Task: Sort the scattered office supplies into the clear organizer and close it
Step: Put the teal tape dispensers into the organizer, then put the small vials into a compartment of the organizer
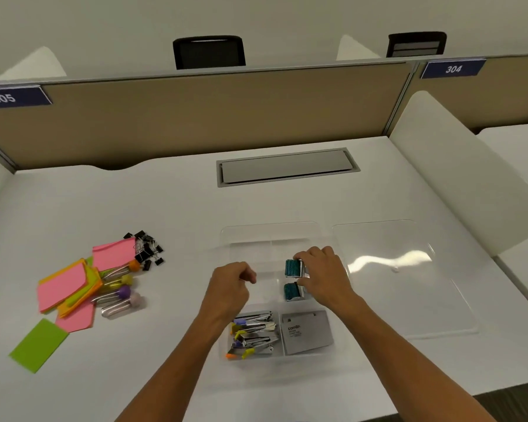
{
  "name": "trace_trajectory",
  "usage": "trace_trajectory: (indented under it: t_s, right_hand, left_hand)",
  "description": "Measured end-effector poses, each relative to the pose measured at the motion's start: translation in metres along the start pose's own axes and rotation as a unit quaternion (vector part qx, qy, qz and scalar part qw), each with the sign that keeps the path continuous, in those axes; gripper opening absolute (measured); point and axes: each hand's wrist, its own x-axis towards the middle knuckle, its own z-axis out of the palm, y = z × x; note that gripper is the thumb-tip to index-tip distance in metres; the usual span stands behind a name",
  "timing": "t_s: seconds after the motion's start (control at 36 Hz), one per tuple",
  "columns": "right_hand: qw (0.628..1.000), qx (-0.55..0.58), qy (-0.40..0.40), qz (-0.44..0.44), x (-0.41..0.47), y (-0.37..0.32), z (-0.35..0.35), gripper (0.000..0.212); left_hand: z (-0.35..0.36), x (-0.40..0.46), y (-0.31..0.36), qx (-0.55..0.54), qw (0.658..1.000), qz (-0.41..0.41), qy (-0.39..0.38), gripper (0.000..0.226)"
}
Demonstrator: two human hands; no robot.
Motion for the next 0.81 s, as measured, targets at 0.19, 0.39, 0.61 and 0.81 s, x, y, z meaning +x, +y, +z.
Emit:
trace_trajectory:
  t_s: [0.19, 0.39, 0.61, 0.81]
  right_hand:
    - [0.996, -0.078, 0.031, -0.011, 0.000, -0.011, 0.016, 0.047]
    - [0.997, -0.079, 0.025, -0.003, 0.001, -0.016, 0.017, 0.043]
    - [0.999, 0.003, 0.037, -0.018, -0.001, -0.040, 0.014, 0.029]
    - [0.993, 0.083, 0.048, -0.075, 0.004, -0.089, 0.010, 0.028]
  left_hand:
    - [-0.020, -0.019, -0.022, 0.006, 0.999, -0.017, 0.038, 0.048]
    - [-0.036, -0.032, -0.042, 0.004, 0.997, -0.039, 0.070, 0.048]
    - [-0.051, -0.045, -0.070, 0.024, 0.993, -0.066, 0.094, 0.040]
    - [-0.061, -0.053, -0.097, 0.026, 0.988, -0.080, 0.129, 0.028]
